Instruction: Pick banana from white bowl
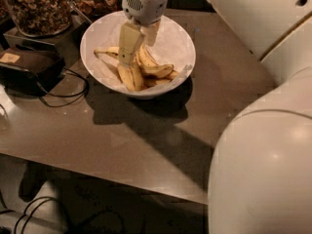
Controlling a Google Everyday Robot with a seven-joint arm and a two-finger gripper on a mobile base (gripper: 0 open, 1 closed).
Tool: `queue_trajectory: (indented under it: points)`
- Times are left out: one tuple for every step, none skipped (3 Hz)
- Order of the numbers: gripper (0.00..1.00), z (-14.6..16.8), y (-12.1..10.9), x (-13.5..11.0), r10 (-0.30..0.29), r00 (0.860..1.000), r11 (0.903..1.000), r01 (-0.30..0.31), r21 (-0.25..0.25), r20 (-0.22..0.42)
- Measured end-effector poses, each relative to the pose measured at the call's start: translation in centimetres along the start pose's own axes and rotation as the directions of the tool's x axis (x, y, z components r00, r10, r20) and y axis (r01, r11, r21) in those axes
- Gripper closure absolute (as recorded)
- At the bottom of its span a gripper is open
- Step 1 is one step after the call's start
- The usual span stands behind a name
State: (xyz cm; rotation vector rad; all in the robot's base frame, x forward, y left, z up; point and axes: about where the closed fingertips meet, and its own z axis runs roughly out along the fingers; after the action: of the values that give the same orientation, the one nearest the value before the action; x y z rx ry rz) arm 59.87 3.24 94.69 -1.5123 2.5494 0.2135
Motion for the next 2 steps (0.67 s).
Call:
queue_trajectory:
  points:
    - [0.37, 0.62, -0.29, -0.31, 0.002, 1.0, 0.9999, -0.002, -0.012, -0.005]
    - [0.38, 1.26, -0.25, -0.75, -0.008, 1.0, 0.9998, 0.007, -0.016, -0.017]
